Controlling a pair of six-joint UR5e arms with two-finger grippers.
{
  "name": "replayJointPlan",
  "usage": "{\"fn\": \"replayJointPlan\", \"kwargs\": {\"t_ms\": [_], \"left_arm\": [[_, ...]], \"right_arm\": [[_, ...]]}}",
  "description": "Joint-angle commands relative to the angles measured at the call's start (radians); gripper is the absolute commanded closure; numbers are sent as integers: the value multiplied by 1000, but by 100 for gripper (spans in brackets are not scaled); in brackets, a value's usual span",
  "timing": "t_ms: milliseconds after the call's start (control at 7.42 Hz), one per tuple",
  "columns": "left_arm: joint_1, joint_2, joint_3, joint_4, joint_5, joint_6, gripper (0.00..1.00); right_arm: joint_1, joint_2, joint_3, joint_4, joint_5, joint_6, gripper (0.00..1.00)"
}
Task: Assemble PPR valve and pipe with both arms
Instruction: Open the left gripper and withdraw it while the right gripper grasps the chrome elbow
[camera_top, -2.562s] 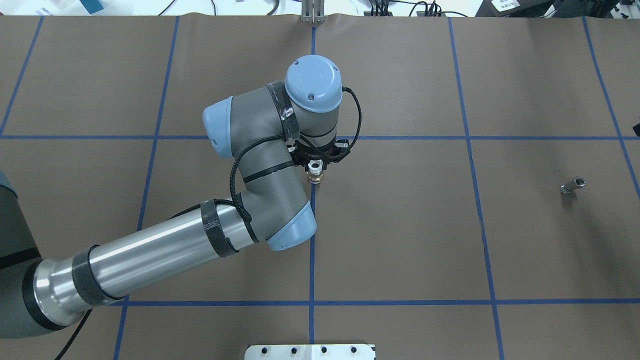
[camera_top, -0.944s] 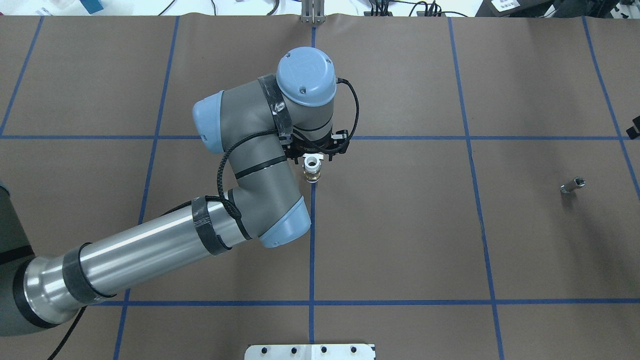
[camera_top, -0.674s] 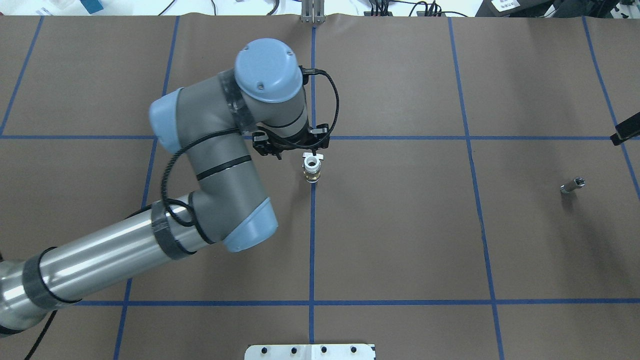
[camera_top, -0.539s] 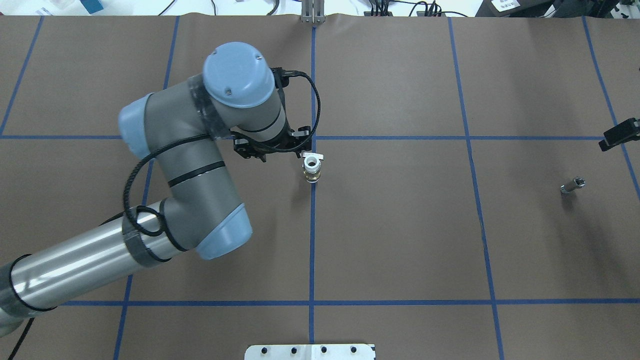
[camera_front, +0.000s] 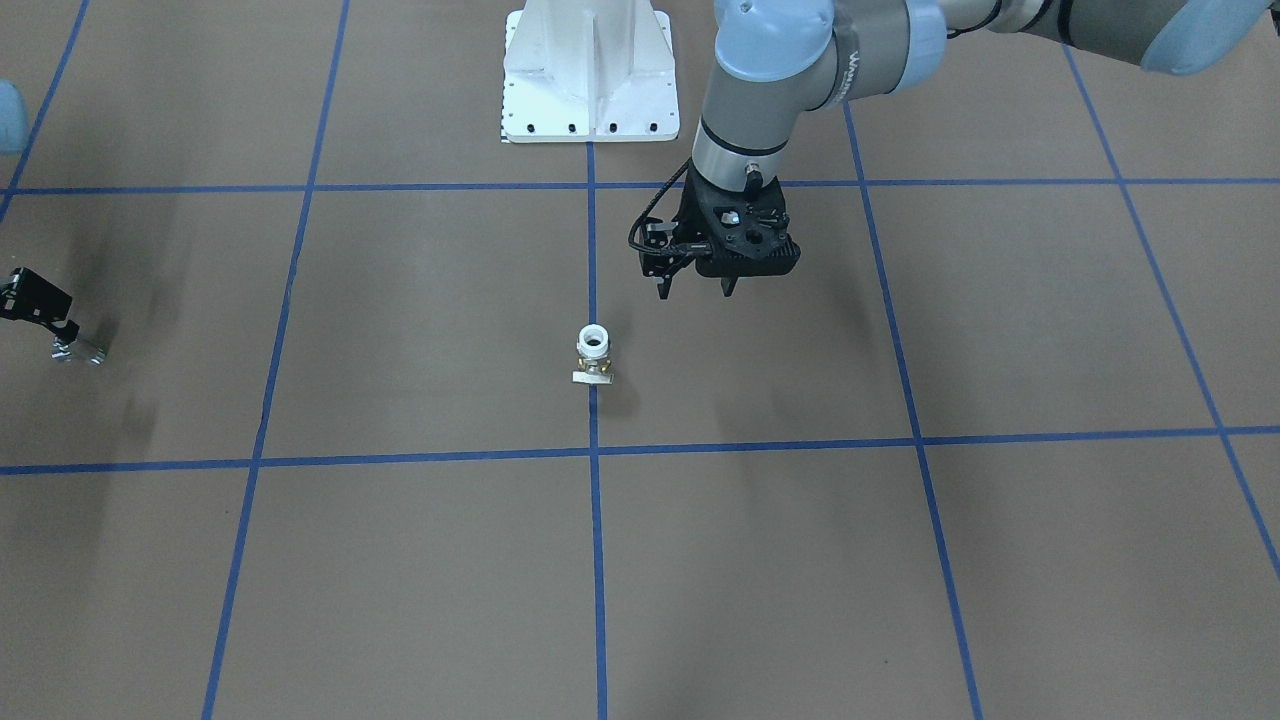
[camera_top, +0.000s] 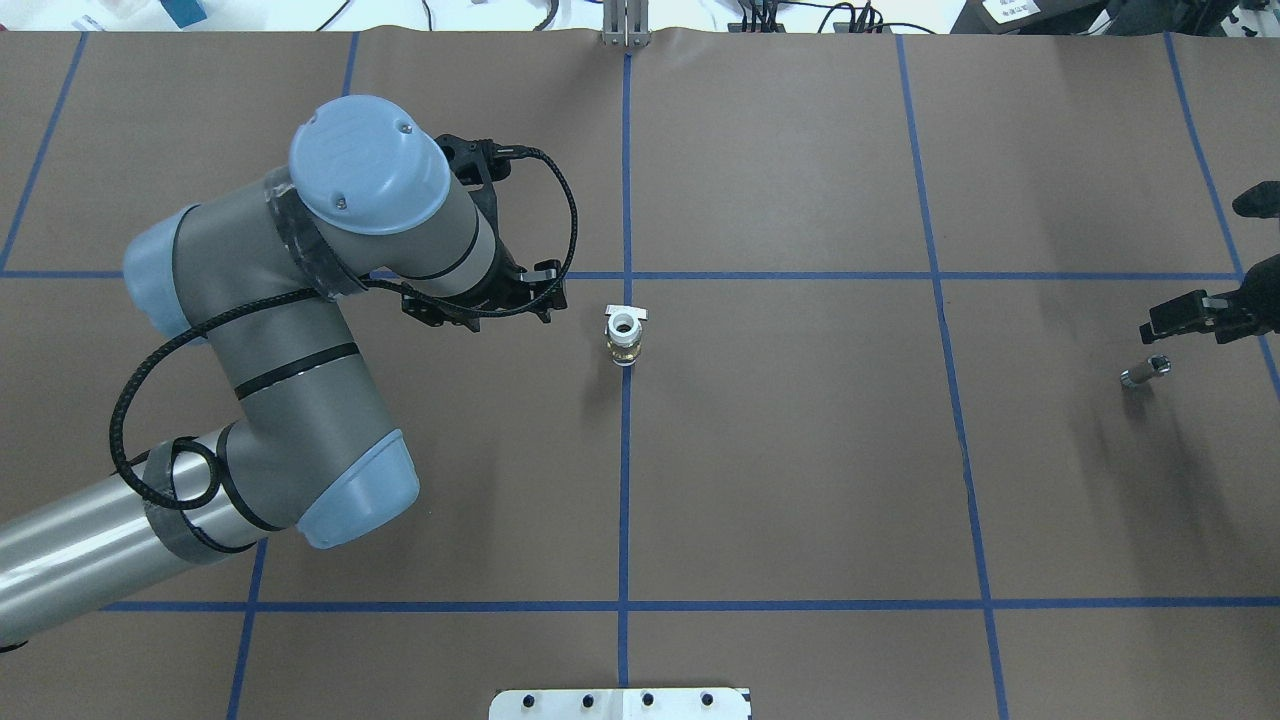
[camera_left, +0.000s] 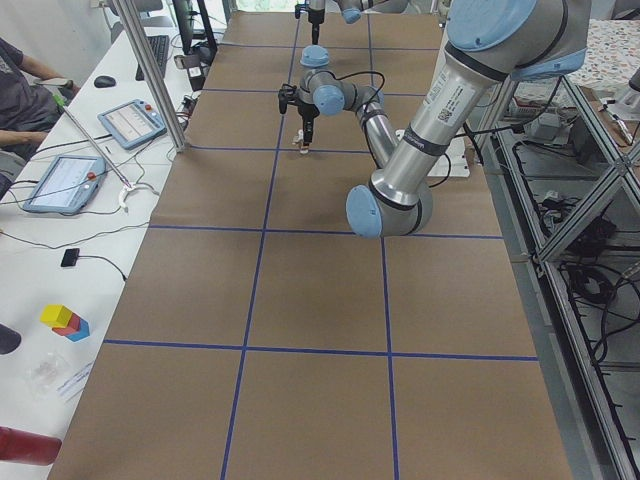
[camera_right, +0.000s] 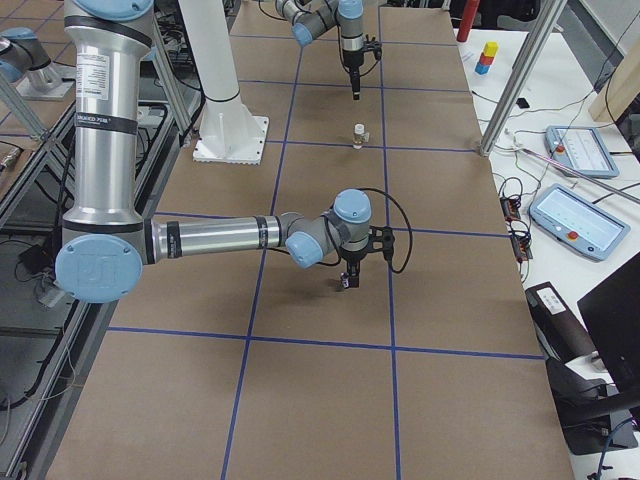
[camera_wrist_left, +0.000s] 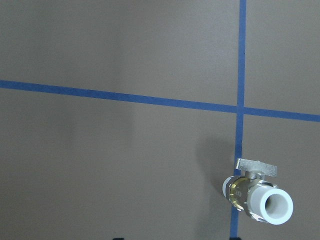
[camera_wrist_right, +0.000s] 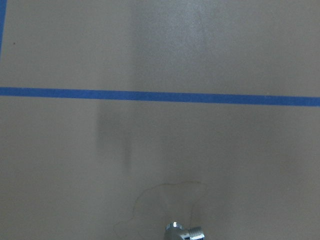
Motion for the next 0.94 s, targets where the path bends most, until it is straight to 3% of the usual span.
{"fn": "replayJointPlan", "kwargs": {"t_ms": [0, 674, 809], "left_arm": [[-3, 21, -28, 1, 0, 0, 24], [-3, 35, -28, -1, 0, 0, 24], [-3, 36, -29, -1, 0, 0, 24]], "right_arm": [[-33, -8, -14, 9, -27, 21, 8], [-71, 6, -36, 8, -50, 19, 27], [-71, 6, -36, 8, -50, 19, 36]]}}
